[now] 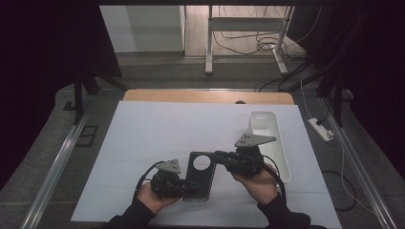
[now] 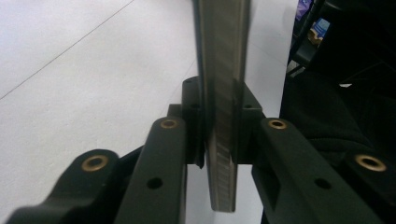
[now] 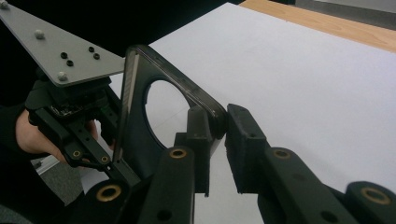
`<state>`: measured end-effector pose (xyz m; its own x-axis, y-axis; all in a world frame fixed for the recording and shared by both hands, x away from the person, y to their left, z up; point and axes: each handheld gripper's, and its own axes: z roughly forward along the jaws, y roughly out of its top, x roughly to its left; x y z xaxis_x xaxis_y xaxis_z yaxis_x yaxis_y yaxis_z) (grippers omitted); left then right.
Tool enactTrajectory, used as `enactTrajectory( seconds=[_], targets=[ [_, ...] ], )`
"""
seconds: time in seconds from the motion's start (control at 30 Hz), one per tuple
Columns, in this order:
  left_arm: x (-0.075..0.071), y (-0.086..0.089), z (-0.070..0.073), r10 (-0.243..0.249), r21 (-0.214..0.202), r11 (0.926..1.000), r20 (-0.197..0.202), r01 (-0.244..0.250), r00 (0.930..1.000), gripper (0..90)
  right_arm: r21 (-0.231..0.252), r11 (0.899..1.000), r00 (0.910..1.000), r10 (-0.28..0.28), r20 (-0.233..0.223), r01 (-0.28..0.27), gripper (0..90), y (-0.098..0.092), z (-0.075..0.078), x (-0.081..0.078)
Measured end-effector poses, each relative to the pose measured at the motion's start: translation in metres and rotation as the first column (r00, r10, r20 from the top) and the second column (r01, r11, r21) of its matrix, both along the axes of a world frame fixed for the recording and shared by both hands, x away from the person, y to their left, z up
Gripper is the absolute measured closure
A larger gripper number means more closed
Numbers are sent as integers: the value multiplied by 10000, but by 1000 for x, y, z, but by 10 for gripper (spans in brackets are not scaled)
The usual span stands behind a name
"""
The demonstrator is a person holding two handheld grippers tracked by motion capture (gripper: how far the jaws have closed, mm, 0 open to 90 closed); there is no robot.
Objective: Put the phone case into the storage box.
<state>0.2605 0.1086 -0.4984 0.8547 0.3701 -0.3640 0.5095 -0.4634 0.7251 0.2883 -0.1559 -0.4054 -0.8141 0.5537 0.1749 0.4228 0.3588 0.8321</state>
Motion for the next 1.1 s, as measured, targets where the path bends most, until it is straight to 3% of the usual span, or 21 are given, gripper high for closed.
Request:
enactTrajectory(
  seconds=[0.37, 0.63, 0.87, 1.1],
  targets=[
    [-3, 0, 5, 22, -292, 9996, 438, -10, 9990, 576, -113, 9998, 9997, -166, 204, 168, 796, 0, 4, -2],
    [-3, 4, 8, 544, -45, 9985, 924, -542, 9942, 351, -99, 9997, 9992, -241, 319, 244, 797, -3, 8, -2],
    [-8, 11, 13, 614, 173, 9978, 1281, -641, 9899, 156, -148, 9994, 9982, -291, 519, 299, 798, -8, 13, -1],
    [-13, 21, 15, 854, 318, 9953, 1622, -917, 9831, 109, -146, 9989, 9968, -428, 672, 438, 799, -16, 19, 2]
  ],
)
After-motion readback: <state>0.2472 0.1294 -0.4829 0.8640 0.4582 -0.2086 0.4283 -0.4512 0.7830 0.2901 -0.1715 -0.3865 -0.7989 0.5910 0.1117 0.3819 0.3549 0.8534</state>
